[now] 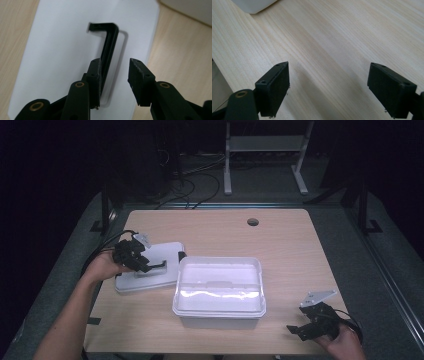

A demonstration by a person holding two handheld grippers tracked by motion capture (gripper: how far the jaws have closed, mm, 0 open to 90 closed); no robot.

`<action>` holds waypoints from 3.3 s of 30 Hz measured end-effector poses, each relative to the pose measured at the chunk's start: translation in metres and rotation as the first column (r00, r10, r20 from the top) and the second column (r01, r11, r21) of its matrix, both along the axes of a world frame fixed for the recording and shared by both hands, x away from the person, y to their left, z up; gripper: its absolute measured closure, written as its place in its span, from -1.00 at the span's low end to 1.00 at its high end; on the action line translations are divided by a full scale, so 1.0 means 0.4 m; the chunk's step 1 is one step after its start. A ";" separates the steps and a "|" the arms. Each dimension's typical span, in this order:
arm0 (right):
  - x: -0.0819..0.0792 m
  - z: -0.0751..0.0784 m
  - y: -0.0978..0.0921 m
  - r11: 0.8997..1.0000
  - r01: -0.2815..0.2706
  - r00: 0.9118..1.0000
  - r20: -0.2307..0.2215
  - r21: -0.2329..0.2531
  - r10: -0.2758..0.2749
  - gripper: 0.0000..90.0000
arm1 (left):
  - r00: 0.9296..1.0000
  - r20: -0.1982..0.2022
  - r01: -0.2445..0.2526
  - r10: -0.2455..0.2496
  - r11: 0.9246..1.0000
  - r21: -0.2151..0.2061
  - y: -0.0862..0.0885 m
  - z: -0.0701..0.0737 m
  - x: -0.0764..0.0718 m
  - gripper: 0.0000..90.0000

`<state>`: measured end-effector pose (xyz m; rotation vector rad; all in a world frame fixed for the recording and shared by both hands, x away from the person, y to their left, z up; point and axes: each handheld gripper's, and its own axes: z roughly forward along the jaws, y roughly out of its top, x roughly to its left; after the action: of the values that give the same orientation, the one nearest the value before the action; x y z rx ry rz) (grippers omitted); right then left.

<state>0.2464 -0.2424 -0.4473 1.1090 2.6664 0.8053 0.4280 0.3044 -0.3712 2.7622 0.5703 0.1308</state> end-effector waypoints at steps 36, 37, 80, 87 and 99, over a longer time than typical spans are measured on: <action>-0.002 -0.002 0.004 1.000 -0.010 1.000 -0.003 0.013 0.010 -0.61 | 1.000 0.008 0.019 -0.020 0.993 0.120 0.046 0.010 -0.022 0.89; -0.002 -0.002 0.004 1.000 -0.010 1.000 -0.003 0.013 0.010 -0.61 | 1.000 0.008 0.019 -0.020 0.993 0.120 0.046 0.010 -0.022 0.89; -0.001 0.002 -0.004 1.000 0.001 1.000 0.002 0.010 -0.001 -0.61 | 0.977 0.106 0.192 -0.186 0.980 -0.044 -0.059 0.397 -0.160 0.89; -0.001 0.005 -0.003 1.000 -0.002 1.000 0.006 0.013 0.002 -0.61 | 0.966 0.086 0.249 -0.246 0.968 -0.033 -0.149 0.384 -0.154 0.89; 0.004 0.009 0.000 1.000 -0.008 1.000 0.011 0.027 0.008 -0.61 | 0.943 0.075 0.327 -0.324 0.944 -0.045 -0.271 0.379 -0.154 0.89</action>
<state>0.2478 -0.2425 -0.4436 1.0974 2.6604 0.8486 0.3665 0.1962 -0.2196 2.7392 0.0921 0.1277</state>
